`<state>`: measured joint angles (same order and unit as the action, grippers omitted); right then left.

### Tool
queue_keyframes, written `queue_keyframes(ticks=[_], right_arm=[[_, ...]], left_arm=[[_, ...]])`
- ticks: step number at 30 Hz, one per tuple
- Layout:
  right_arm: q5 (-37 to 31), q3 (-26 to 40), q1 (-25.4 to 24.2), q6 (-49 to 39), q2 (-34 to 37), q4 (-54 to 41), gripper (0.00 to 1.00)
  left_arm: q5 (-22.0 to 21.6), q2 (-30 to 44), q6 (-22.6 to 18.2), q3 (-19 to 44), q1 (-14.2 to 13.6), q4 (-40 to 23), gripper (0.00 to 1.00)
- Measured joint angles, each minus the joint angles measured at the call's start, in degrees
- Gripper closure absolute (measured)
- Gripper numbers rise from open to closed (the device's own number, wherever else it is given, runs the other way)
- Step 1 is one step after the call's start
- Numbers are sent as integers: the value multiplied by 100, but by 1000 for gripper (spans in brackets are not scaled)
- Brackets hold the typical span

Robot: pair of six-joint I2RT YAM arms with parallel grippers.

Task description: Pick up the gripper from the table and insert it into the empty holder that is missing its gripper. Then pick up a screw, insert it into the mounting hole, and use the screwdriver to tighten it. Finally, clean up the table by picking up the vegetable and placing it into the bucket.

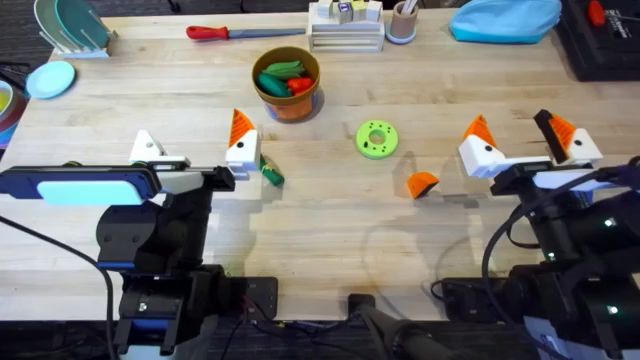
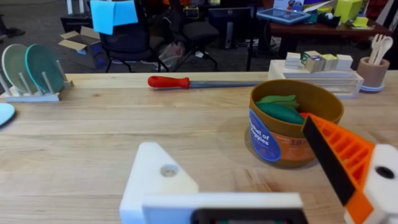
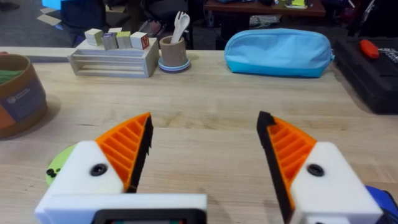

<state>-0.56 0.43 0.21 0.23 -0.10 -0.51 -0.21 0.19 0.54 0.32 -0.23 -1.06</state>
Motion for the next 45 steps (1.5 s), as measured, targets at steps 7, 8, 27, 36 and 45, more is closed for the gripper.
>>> queue_keyframes(ticks=[7, 8, 27, 36, 45], right_arm=[[-2, 4, -1, 0, 0, -58, 10], [-2, 7, 0, 0, 0, -59, 10], [-1, 2405, 0, -48, 1012, -3234, 10], [2, 4733, 0, -68, 3143, -5135, 10], [10, 5578, 0, -68, 4286, -5776, 10]], left_arm=[[3, 2, 0, 0, 0, 0, 8], [10, 2, 0, 0, 0, 0, 8], [146, 1661, 21, 3169, 0, -3683, 8], [83, 4140, 20, 5742, 0, -5615, 9], [366, 5292, 220, 6059, 0, -6005, 8]])
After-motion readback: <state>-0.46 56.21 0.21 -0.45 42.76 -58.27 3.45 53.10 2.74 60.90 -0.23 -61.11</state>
